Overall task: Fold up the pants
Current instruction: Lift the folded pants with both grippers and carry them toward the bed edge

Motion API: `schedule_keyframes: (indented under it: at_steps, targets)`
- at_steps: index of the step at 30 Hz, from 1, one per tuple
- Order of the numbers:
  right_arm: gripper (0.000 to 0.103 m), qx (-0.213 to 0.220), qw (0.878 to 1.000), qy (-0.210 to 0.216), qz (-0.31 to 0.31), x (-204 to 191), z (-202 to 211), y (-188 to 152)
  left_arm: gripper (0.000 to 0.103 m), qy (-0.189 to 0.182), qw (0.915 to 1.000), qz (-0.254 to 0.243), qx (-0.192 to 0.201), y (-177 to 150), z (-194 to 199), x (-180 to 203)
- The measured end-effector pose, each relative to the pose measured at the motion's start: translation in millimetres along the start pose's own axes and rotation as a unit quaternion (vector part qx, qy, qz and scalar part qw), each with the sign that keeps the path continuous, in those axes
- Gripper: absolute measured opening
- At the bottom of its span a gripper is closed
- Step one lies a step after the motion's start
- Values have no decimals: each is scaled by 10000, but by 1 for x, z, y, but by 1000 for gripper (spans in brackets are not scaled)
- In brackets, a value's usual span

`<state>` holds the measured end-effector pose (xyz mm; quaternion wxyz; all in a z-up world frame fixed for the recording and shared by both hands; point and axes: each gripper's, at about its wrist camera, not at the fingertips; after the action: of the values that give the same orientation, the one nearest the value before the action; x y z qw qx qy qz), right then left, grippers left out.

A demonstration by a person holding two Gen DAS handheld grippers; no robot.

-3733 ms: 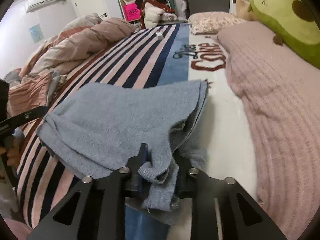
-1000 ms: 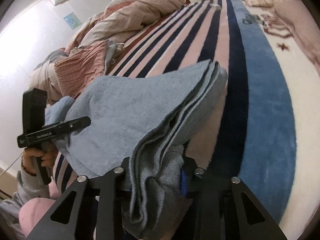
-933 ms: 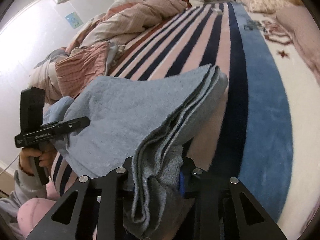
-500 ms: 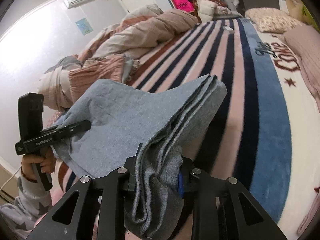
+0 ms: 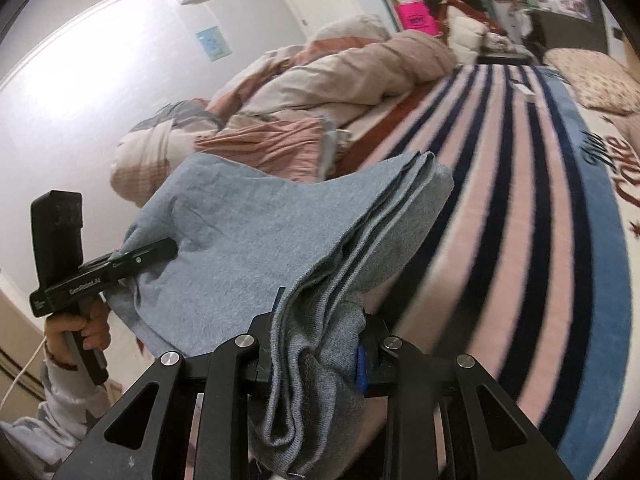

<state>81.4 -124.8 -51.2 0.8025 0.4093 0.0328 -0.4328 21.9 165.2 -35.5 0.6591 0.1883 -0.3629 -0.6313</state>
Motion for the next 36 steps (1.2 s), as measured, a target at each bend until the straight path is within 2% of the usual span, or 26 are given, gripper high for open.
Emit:
schedule_keyframes:
  at_steps: [11,18,29,36]
  targets:
    - [21,-136,9973,455,563,-86,-50,31,22,514,9967,391,484,-18,70,-71]
    - [21,-281,9938,595,891,-110,-72,36,22,769,9925,606,726,-29,104,-119]
    - [21,-643,9883,626,1230,-156,-123,41,22,951,9877,1023,707,-51,113,-186]
    - [21,-856,9856,501,1369,-172,-155,41,23,926,9874,1176,516,-62,99,-217]
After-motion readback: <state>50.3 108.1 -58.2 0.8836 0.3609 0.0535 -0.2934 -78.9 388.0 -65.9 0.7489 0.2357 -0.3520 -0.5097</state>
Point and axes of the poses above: each gripper's, at about its wrist camera, not at the fingertips, and z roughly against the way its jaws point, x to its right, y to its top, and after that the axes turned 5 degrees about -x, right-handed
